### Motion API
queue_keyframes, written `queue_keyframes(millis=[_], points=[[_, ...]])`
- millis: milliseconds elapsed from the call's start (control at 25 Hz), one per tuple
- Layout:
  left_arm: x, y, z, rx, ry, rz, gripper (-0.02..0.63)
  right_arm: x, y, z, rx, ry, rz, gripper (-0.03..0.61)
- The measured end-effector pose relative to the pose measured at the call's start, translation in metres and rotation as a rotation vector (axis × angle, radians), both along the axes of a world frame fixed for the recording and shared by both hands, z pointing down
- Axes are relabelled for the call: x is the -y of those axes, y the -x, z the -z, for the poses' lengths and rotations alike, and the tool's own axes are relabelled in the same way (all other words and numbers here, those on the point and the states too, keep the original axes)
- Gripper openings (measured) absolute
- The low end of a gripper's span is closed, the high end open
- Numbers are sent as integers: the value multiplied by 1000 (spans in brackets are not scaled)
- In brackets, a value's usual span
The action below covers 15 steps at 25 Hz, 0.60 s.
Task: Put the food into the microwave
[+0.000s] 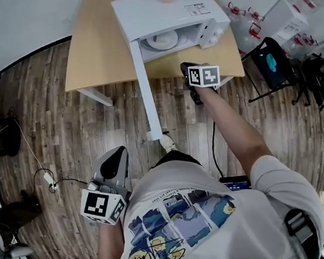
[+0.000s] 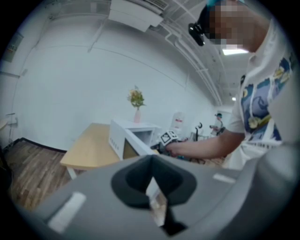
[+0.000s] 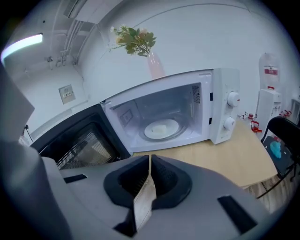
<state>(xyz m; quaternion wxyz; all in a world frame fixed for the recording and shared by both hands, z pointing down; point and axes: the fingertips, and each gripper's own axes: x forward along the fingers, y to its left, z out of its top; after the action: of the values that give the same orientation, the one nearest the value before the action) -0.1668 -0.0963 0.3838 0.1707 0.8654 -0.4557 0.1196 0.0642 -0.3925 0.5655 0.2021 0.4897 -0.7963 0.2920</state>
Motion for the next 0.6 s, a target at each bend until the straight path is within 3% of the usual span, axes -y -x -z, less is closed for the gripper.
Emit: queue_keyframes(millis=[600], points=[[-76,13,-10,-47,-11,-91,9,-198,43,52,128,-17,129,6]])
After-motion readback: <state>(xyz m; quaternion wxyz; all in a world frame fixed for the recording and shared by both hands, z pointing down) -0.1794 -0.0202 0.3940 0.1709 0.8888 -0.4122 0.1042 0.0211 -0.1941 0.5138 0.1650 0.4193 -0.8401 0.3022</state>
